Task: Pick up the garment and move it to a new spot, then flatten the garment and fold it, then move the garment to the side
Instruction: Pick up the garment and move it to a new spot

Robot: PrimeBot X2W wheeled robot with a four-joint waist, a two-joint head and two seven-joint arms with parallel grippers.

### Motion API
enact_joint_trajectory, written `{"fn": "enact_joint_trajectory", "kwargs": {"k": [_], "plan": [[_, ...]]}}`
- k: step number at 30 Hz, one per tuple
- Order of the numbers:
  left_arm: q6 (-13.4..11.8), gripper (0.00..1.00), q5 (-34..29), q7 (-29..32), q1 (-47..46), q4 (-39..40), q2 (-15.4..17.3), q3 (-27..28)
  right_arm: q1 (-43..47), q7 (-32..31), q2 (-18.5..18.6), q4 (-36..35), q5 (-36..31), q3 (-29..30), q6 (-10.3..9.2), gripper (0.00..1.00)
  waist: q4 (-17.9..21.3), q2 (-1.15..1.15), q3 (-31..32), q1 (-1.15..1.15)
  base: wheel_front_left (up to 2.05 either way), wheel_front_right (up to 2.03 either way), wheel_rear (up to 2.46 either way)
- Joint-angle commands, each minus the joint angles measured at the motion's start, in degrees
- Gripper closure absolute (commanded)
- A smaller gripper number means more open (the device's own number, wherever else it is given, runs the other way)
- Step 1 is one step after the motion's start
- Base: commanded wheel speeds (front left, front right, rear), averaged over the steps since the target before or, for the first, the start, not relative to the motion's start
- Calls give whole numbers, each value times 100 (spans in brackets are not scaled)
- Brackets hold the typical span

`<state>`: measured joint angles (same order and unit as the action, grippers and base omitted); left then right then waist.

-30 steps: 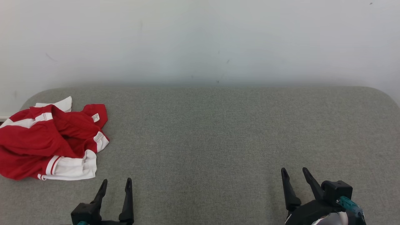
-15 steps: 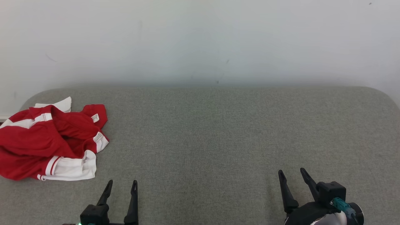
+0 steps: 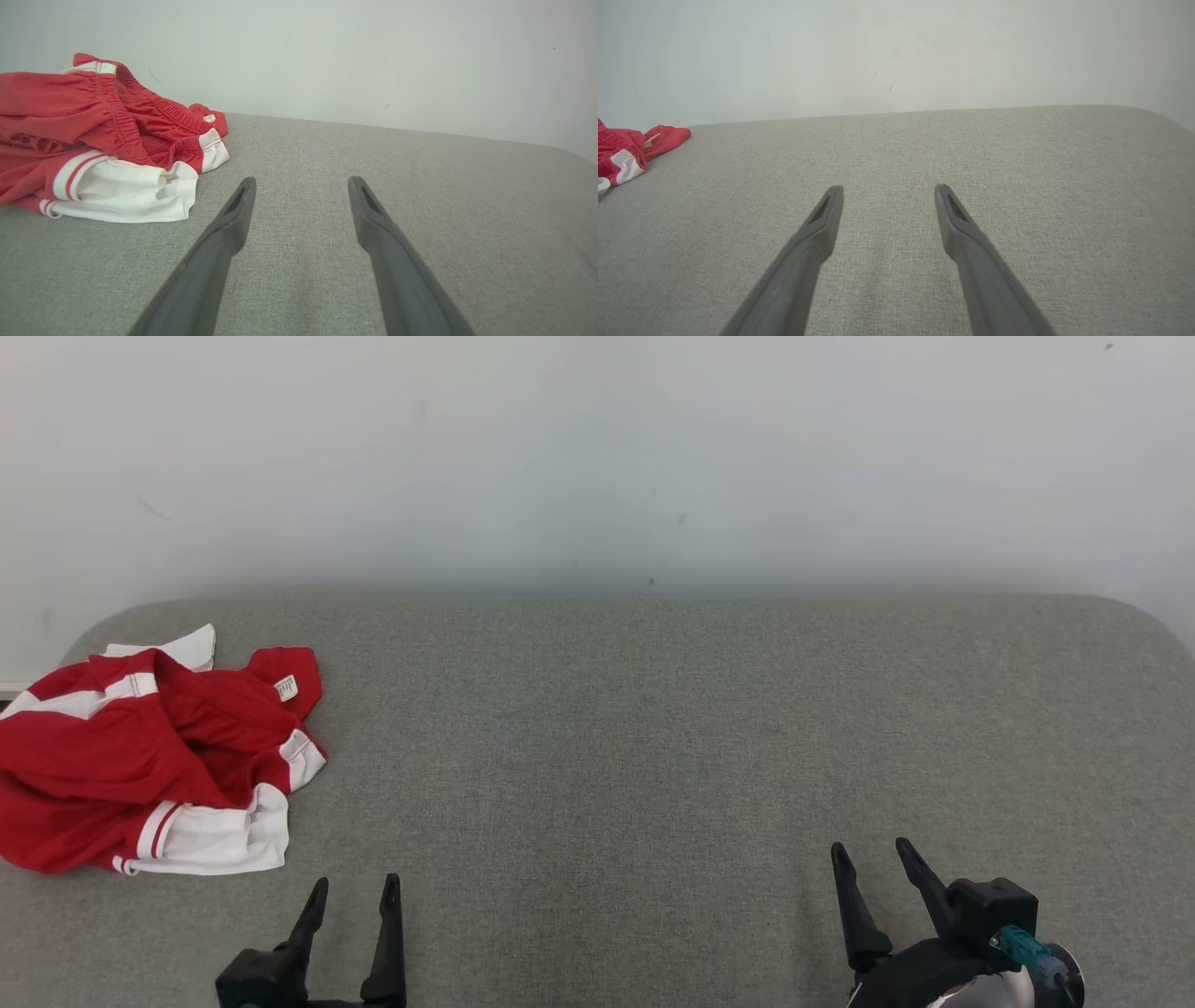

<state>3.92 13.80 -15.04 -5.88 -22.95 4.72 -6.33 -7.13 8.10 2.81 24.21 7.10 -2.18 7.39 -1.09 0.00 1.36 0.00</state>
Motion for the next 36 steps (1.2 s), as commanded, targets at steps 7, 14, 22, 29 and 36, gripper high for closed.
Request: {"fn": "enact_joint_trajectory", "kwargs": {"k": [7, 14, 22, 29, 36], "plan": [[116, 0, 598, 122, 7, 129, -73, 160, -32, 76, 14, -196, 720, -76, 19, 0, -16, 0, 34, 0, 0, 0, 0], [166, 0, 899, 150, 90, 237, -74, 210, 42, -12, 14, -262, 878, -89, 19, 0, -46, 0, 63, 0, 0, 0, 0], [191, 0, 971, 153, 108, 309, -6, 200, 114, -77, 14, -219, 841, -101, 19, 0, -75, 0, 74, 0, 0, 0, 0], [97, 0, 997, 141, 96, 313, 25, 233, 139, -95, 14, -181, 559, -21, 20, 0, -118, 0, 62, 0, 0, 0, 0], [82, 0, 1182, 192, 69, 447, 37, 267, 231, -105, 11, -230, 511, 36, 20, 0, -435, 0, 44, 0, 0, 0, 0]]}}
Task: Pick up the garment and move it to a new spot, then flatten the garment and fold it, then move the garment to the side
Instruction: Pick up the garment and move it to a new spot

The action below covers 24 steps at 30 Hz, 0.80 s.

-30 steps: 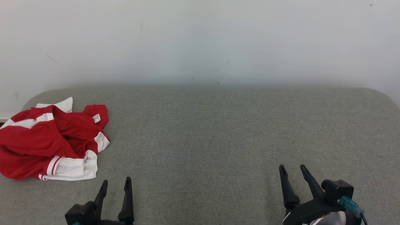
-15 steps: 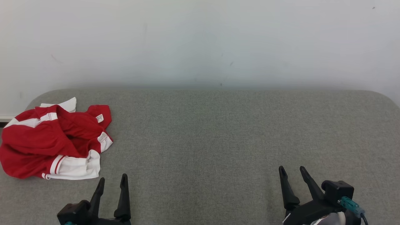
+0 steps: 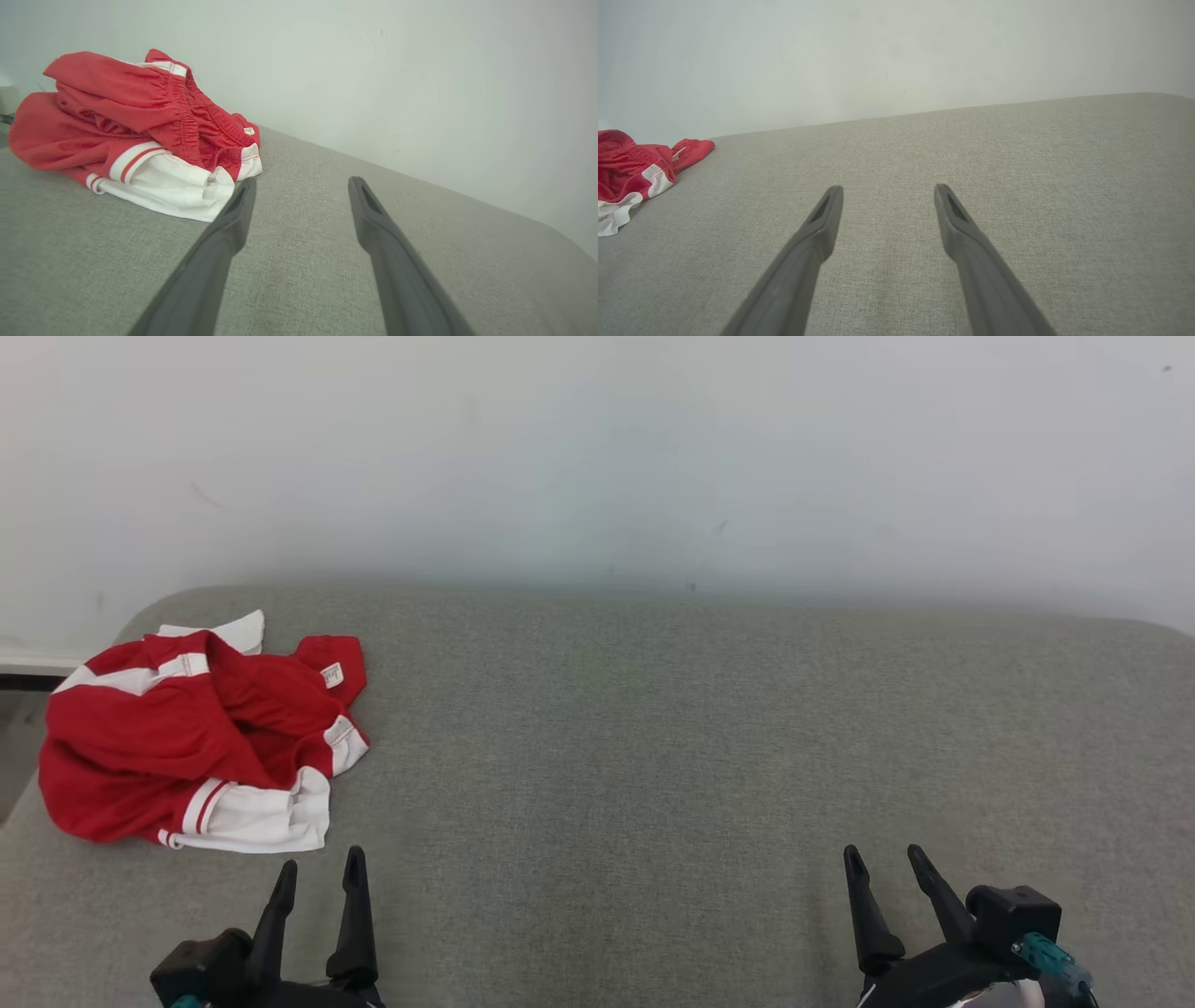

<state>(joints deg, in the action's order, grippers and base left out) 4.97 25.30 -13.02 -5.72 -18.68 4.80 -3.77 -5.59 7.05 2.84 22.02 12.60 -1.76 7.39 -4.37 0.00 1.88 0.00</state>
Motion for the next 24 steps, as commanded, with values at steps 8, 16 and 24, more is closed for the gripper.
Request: {"fn": "enact_joint_trajectory", "kwargs": {"k": [8, 16, 24], "plan": [[-144, 0, -33, 29, 134, 97, 148, 33, 94, 22, 9, -42, 25, -12, 19, 0, -787, 0, -14, 0, 0, 0, 0], [-284, 0, -86, 31, 243, 159, 299, 115, 62, 45, 8, -33, 107, -142, 19, 0, -1627, 0, -16, 0, 0, 0, 0], [-498, 0, -337, 98, 356, 266, 458, 36, 34, 112, 9, 43, 210, -251, 19, 0, -2373, 0, 10, 0, 0, 0, 0]]}}
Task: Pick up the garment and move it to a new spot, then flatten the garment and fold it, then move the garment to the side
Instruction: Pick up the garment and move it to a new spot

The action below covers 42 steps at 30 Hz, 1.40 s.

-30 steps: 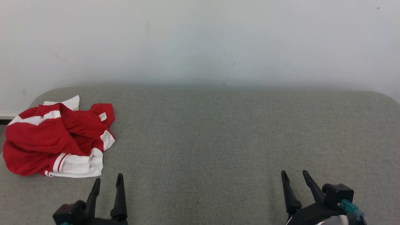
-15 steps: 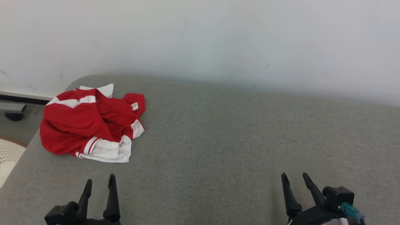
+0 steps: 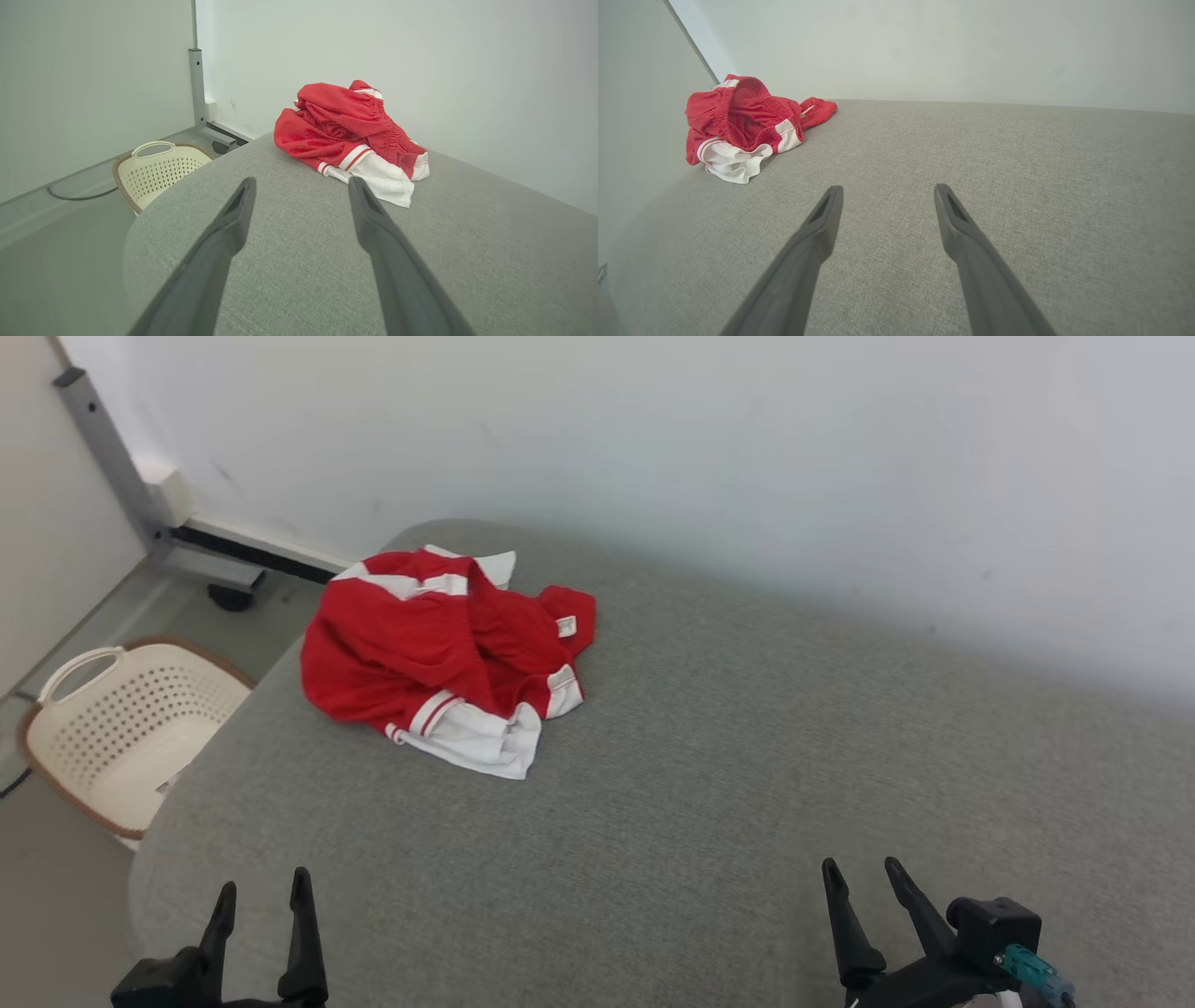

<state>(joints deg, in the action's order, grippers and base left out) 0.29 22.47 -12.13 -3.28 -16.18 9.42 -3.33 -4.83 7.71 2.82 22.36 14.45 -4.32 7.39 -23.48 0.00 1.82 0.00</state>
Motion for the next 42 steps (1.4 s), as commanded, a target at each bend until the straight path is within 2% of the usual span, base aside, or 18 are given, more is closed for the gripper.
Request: {"fn": "enact_joint_trajectory", "kwargs": {"k": [1, 7, 18, 22, 27, 34, 40, 42], "plan": [[-47, 0, -72, 21, 125, 39, 19, -5, -54, 43, 11, 18, 23, -17, 19, 0, -529, 0, 18, 0, 0, 0, 0], [-221, 0, -30, 9, 261, 252, 8, 88, -216, -5, 14, 58, 58, -215, 19, 0, -643, 0, -110, 0, 0, 0, 0], [-319, 0, 123, -50, 458, 415, 59, 256, -521, 47, 12, 276, 137, -464, 19, 0, -710, 0, -265, 0, 0, 0, 0], [-328, 0, 149, -60, 417, 403, 19, 216, -547, 67, 12, 320, 125, -482, 19, 0, -709, 0, -294, 0, 0, 0, 0], [-185, 0, 209, 5, 128, 165, -61, 53, -536, 65, 13, 310, 64, -461, 19, 0, -691, 0, -350, 0, 0, 0, 0], [215, 0, 239, 277, -1073, -470, -140, -327, -293, -94, 13, 53, -146, -270, 19, 0, -567, 0, -628, 0, 0, 0, 0], [291, 0, 619, 657, -2605, -1451, -165, -122, -465, -471, 15, -542, -475, -339, 19, 0, 87, 0, -1249, 0, 0, 0, 0], [342, 0, 729, 848, -3034, -1823, -83, -87, -496, -618, 22, -782, -571, -386, 19, 0, 350, 0, -1474, 0, 0, 0, 0]]}}
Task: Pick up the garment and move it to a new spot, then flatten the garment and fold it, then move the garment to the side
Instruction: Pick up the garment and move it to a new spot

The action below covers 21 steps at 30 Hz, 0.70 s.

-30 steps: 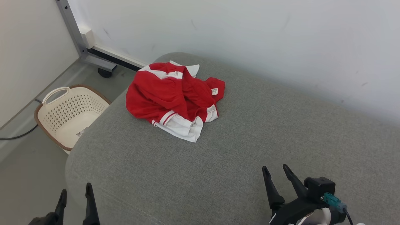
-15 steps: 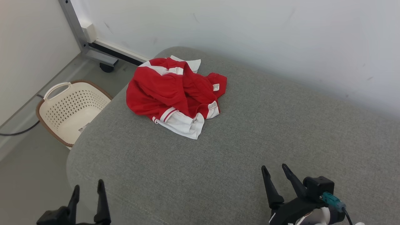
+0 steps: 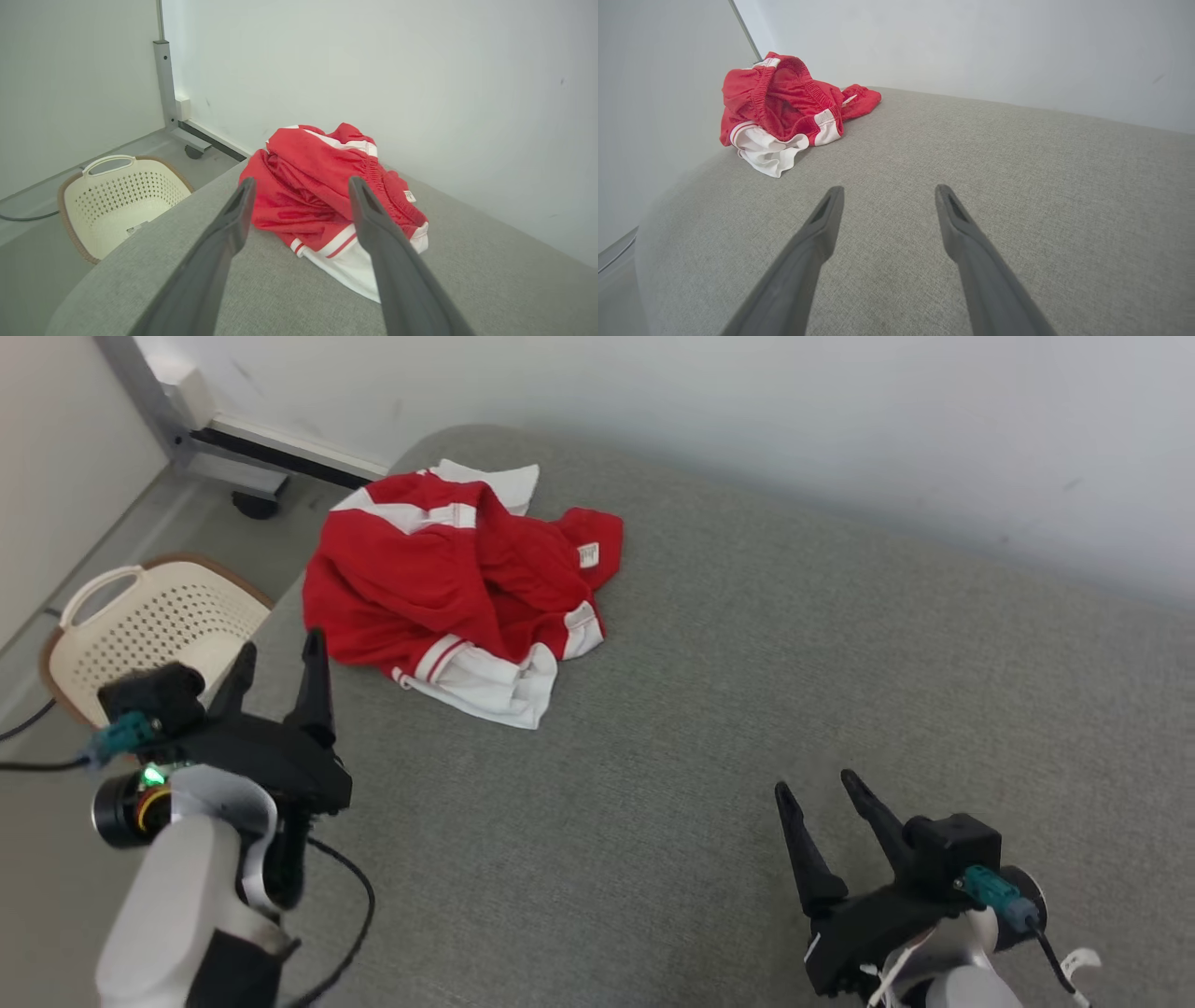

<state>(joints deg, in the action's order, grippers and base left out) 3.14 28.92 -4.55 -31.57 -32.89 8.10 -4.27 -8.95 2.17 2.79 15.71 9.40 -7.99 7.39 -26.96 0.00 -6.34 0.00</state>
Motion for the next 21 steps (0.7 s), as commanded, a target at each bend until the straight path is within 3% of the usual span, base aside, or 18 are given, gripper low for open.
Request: {"fn": "enact_joint_trajectory", "kwargs": {"k": [1, 5, 11, 18, 21], "plan": [[92, 0, 126, 174, -412, -306, 89, 13, -82, -132, 36, -226, -93, -42, 19, 0, 817, 0, -754, 0, 0, 0, 0], [209, 0, 146, 571, -1134, -885, 346, -32, -70, -350, 143, -702, -137, -25, 19, 0, 1263, 0, -1158, 0, 0, 0, 0], [265, 0, 220, 1318, -1790, -1427, 591, -115, 33, -513, 259, -1175, -134, 84, 19, 0, 1628, 0, -1576, 0, 0, 0, 0], [-219, 0, -55, 1986, -2404, -1868, 1126, -202, 82, -593, 235, -1555, -191, 218, 19, 0, 1875, 0, -2020, 0, 0, 0, 0], [-394, 0, 16, 2192, -2516, -1992, 1165, -153, 127, -560, 213, -1603, -190, 212, 19, 0, 1918, 0, -2102, 0, 0, 0, 0]]}}
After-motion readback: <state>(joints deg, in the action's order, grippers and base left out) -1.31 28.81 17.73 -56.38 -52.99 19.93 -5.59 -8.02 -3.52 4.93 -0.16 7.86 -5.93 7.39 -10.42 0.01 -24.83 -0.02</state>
